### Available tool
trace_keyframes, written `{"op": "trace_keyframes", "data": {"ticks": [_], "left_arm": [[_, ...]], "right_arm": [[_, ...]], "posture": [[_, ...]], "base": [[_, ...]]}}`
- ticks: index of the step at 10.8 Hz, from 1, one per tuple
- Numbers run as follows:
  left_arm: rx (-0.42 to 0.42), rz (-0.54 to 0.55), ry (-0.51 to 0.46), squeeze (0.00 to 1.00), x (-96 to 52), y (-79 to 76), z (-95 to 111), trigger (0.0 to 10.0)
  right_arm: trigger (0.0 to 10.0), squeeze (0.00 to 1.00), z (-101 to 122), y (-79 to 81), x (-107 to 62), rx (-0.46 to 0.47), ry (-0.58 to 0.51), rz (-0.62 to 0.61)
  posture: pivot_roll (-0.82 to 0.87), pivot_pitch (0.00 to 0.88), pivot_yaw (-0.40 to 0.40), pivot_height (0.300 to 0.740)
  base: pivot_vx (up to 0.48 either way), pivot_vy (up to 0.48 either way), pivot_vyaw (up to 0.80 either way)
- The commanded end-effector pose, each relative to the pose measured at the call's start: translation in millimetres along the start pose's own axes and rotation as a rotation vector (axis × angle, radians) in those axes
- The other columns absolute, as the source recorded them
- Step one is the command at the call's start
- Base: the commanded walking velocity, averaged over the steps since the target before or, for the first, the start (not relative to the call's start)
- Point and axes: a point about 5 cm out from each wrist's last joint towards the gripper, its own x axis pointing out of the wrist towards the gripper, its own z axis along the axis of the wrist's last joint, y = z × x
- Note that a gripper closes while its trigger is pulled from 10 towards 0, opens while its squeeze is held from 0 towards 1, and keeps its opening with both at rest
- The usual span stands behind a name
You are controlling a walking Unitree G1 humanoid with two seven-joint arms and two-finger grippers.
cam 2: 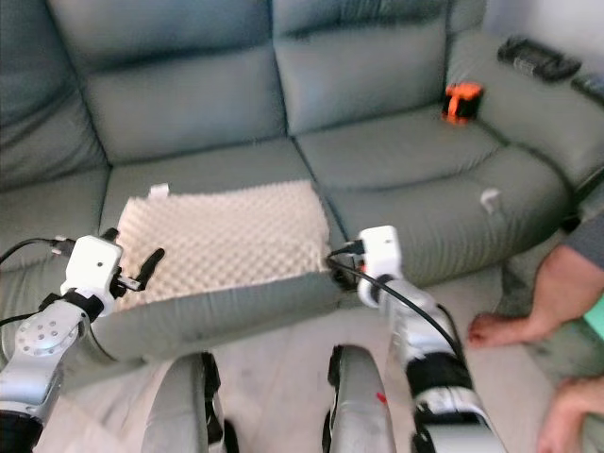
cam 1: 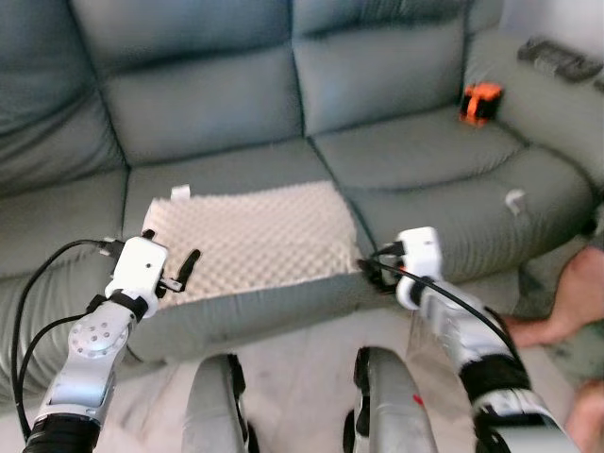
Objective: Move the pillow to the sofa
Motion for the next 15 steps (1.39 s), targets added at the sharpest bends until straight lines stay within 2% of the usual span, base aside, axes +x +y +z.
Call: {"op": "trace_keyframes", "data": {"ticks": [1, 4, 6, 7, 9, 15], "left_arm": [[0.003, -0.022, -0.002, 0.0, -1.4, 0.7, 4.1, 10.0], [0.0, -0.081, -0.011, 0.0, -7.2, -1.3, 16.5, 10.0], [-0.006, -0.095, 0.007, 0.0, -13.2, -5.3, 18.4, 10.0], [-0.006, -0.102, 0.021, 0.0, -14.9, -6.5, 18.3, 10.0], [-0.002, -0.1, 0.04, 0.0, -17.4, -5.1, 18.4, 10.0], [0.004, -0.089, 0.072, 0.0, -17.5, -4.9, 18.5, 10.0]], "right_arm": [[10.0, 0.0, 0.8, 0.3, 2.0, 0.022, 0.013, 0.021], [10.0, 0.0, 1.0, 1.6, 10.9, 0.072, 0.049, 0.087], [10.0, 0.0, 11.3, -8.7, 12.2, 0.06, 0.022, 0.048], [10.0, 0.0, 16.4, -20.0, 11.1, 0.074, 0.006, -0.013], [10.0, 0.0, 23.2, -31.3, 9.2, 0.13, -0.037, -0.068], [10.0, 0.0, 57.5, -36.4, 12.9, 0.095, -0.136, -0.102]], "posture": [[0.05, 0.157, 0.029, 0.59], [0.07, 0.226, 0.038, 0.59], [0.08, 0.24, 0.042, 0.59], [0.08, 0.244, 0.042, 0.59], [0.09, 0.25, 0.047, 0.59], [0.11, 0.246, 0.044, 0.59]], "base": [[0.0, 0.0, 0.0], [0.0, 0.0, 0.0], [0.0, 0.0, 0.0], [0.0, 0.0, 0.0], [0.0, 0.0, 0.0], [0.0, 0.0, 0.0]]}}
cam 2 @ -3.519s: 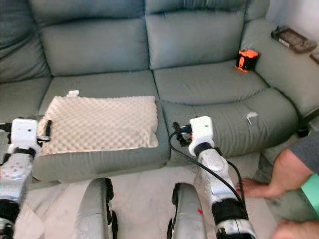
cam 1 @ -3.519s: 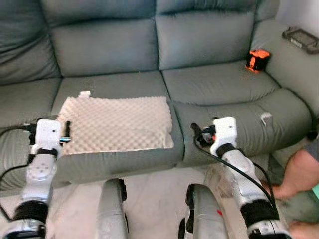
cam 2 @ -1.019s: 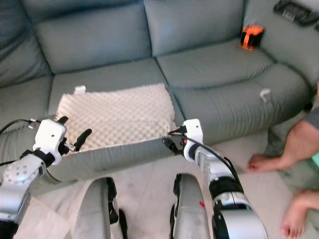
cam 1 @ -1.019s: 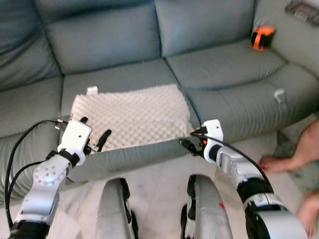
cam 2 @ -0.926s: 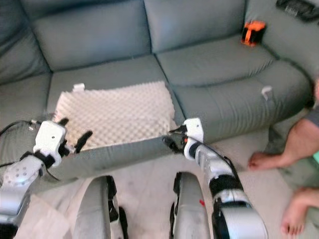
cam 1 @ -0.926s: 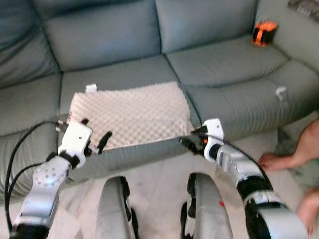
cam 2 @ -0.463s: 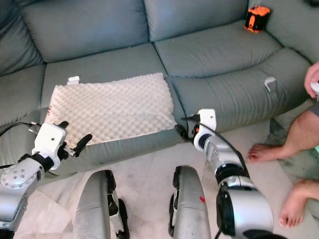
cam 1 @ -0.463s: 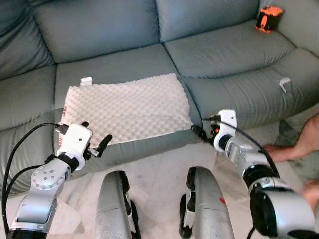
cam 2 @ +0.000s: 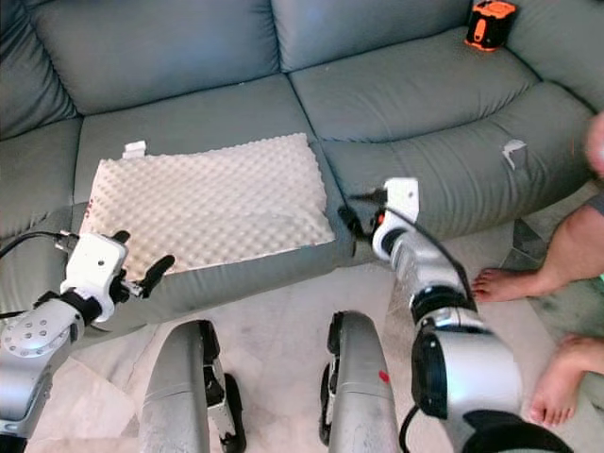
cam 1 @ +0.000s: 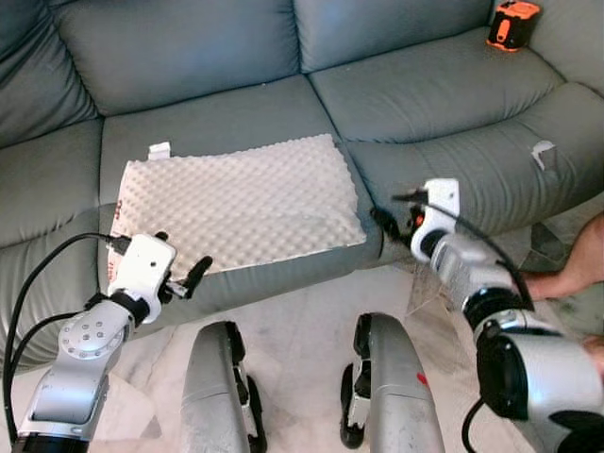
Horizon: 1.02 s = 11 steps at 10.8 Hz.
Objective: Move the pillow to the sofa
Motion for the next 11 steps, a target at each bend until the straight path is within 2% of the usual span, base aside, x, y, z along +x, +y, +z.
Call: {"op": "trace_keyframes", "data": {"ticks": [1, 3, 4, 6, 8, 9, 10, 11], "left_arm": [[0.006, 0.017, 0.019, 0.0, -3.6, 2.4, -3.1, 10.0], [-0.005, 0.044, 0.014, 0.0, -0.5, 1.8, -3.1, 10.0], [-0.013, 0.063, 0.007, 0.0, 0.6, 2.5, -2.7, 10.0], [-0.025, 0.067, -0.008, 0.0, 6.1, 0.6, -1.4, 10.0], [-0.036, 0.077, -0.015, 0.0, 8.3, 1.0, -0.8, 10.0], [-0.041, 0.08, -0.016, 0.0, 8.1, -0.3, -1.8, 10.0], [-0.043, 0.079, -0.017, 0.0, 8.8, -2.0, -1.7, 10.0], [-0.044, 0.082, -0.021, 0.0, 9.5, -1.9, -1.2, 10.0]], "right_arm": [[10.0, 0.0, -10.5, 7.4, 0.8, -0.008, 0.02, 0.028], [10.0, 0.0, -20.3, 12.0, -1.3, -0.022, -0.005, -0.005], [10.0, 0.0, -21.0, 21.2, -3.7, -0.018, -0.051, 0.028], [10.0, 0.0, -19.9, 54.5, -27.1, -0.006, -0.15, 0.034], [10.0, 0.0, -30.4, 88.3, -51.0, 0.02, -0.147, 0.064], [10.0, 0.0, -38.4, 122.1, -61.6, 0.05, -0.104, 0.165], [10.0, 0.0, -41.6, 142.0, -64.6, 0.037, -0.074, 0.263], [10.0, 0.0, -38.9, 151.8, -64.4, 0.032, -0.049, 0.337]], "posture": [[0.1, 0.235, 0.034, 0.59], [0.09, 0.223, 0.025, 0.59], [0.08, 0.218, 0.025, 0.59], [0.06, 0.2, 0.02, 0.59], [0.05, 0.192, 0.014, 0.59], [0.04, 0.192, 0.012, 0.59], [0.05, 0.192, 0.011, 0.59], [0.05, 0.192, 0.011, 0.59]], "base": [[0.0, 0.0, 0.0], [0.0, 0.0, 0.0], [0.0, 0.0, 0.0], [0.0, 0.0, 0.0], [0.0, 0.0, 0.0], [0.0, 0.0, 0.0], [0.0, 0.0, 0.0], [0.0, 0.0, 0.0]]}}
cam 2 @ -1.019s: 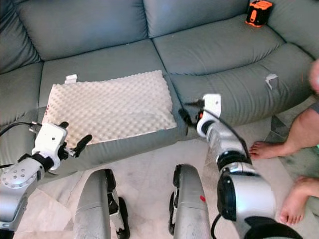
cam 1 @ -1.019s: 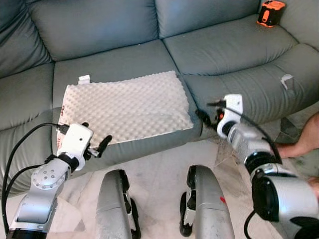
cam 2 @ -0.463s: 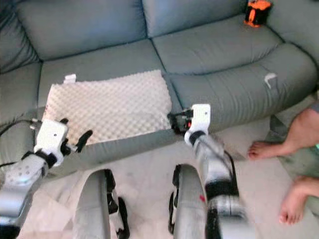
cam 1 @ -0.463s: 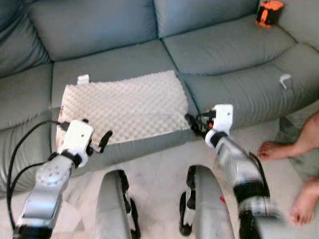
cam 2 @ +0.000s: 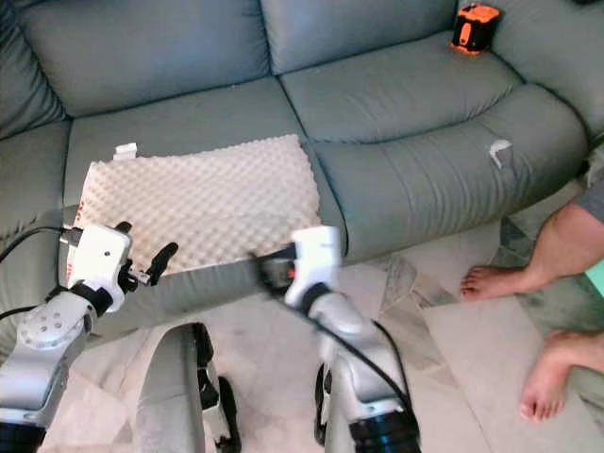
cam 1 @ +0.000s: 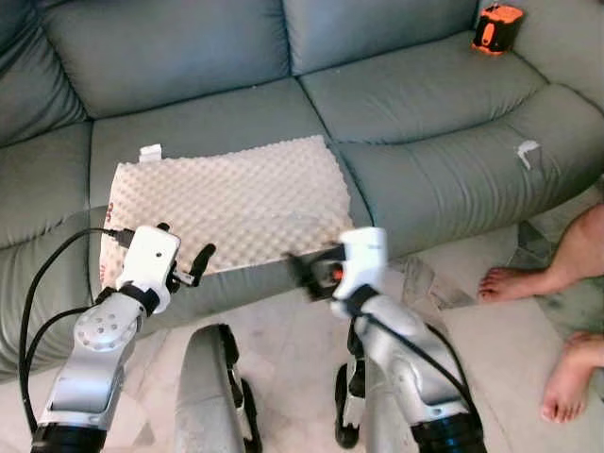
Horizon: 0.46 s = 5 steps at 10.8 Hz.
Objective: Move the pillow to the sofa
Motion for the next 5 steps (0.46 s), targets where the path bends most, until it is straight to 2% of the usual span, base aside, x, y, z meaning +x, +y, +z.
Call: {"op": "trace_keyframes", "data": {"ticks": [1, 4, 5], "left_arm": [[-0.002, 0.017, 0.027, 0.0, -4.3, 4.1, -6.8, 10.0], [0.0, 0.027, 0.038, 0.0, -9.1, 6.2, -9.4, 10.0], [0.0, 0.027, 0.041, 0.0, -10.4, 5.7, -9.8, 10.0]], "right_arm": [[10.0, 0.0, 3.0, -2.4, 1.6, -0.011, 0.012, 0.013], [10.0, 0.0, 1.3, -37.6, 15.2, 0.014, 0.087, -0.07], [10.0, 0.0, -1.5, -48.6, 20.9, 0.056, 0.121, -0.083]], "posture": [[0.06, 0.196, 0.011, 0.59], [0.08, 0.209, 0.009, 0.59], [0.08, 0.214, 0.01, 0.59]], "base": [[0.0, 0.0, 0.0], [0.0, 0.0, 0.0], [0.0, 0.0, 0.0]]}}
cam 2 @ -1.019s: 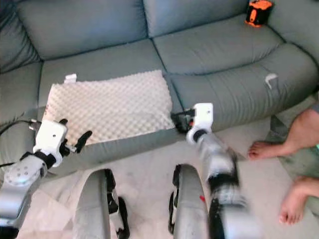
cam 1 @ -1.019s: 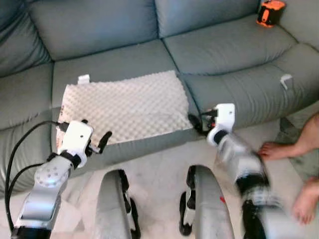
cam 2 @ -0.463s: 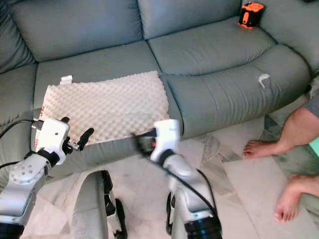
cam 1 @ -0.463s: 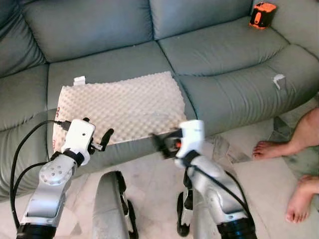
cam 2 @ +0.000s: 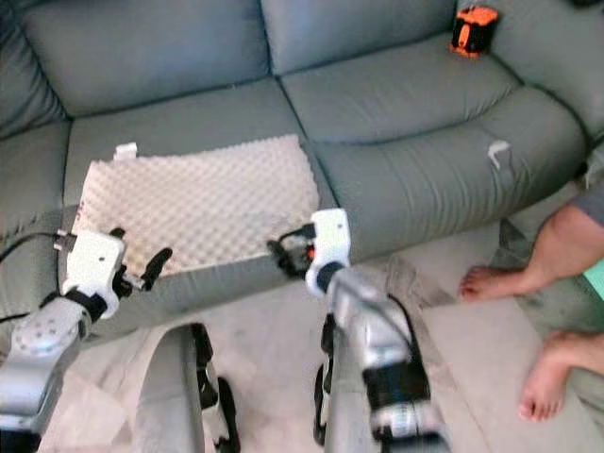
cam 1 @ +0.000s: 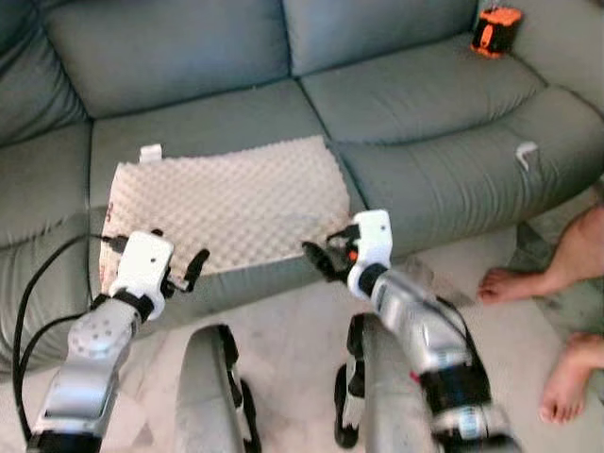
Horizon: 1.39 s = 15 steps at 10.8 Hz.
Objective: Move the pillow to the sofa
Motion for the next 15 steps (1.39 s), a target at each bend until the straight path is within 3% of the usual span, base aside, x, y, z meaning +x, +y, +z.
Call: {"op": "trace_keyframes", "data": {"ticks": [1, 5, 9, 11, 14, 15], "left_arm": [[0.008, 0.009, 0.017, 0.0, -4.9, 3.1, -2.6, 10.0], [0.015, 0.015, 0.03, 0.0, -14.2, 6.4, -4.5, 10.0], [0.015, 0.037, 0.06, 0.0, -28.9, 8.2, -8.6, 10.0], [0.011, 0.042, 0.07, 0.0, -32.1, 8.0, -10.1, 10.0], [0.005, 0.047, 0.07, 0.0, -23.7, 7.1, -11.6, 10.0], [0.005, 0.055, 0.053, 0.0, -17.9, 7.1, -8.7, 10.0]], "right_arm": [[10.0, 0.0, -5.3, -2.9, 3.6, 0.017, 0.015, 0.008], [10.0, 0.0, -2.1, -3.2, 16.7, -0.013, 0.009, 0.038], [10.0, 0.0, 29.2, 5.5, 45.0, -0.102, -0.066, 0.027], [10.0, 0.0, 36.0, 8.2, 49.6, -0.102, -0.08, 0.03], [10.0, 0.0, 21.6, 17.9, 47.9, -0.069, -0.08, 0.049], [10.0, 0.0, 13.4, 26.4, 40.5, -0.042, -0.1, 0.055]], "posture": [[0.09, 0.219, 0.011, 0.59], [0.11, 0.253, 0.011, 0.59], [0.13, 0.291, -0.01, 0.59], [0.13, 0.292, -0.018, 0.59], [0.1, 0.262, -0.021, 0.59], [0.09, 0.24, -0.021, 0.59]], "base": [[0.0, 0.0, 0.0], [0.0, 0.0, 0.0], [0.0, 0.0, 0.0], [0.0, 0.0, 0.0], [0.0, 0.0, 0.0], [0.0, 0.0, 0.0]]}}
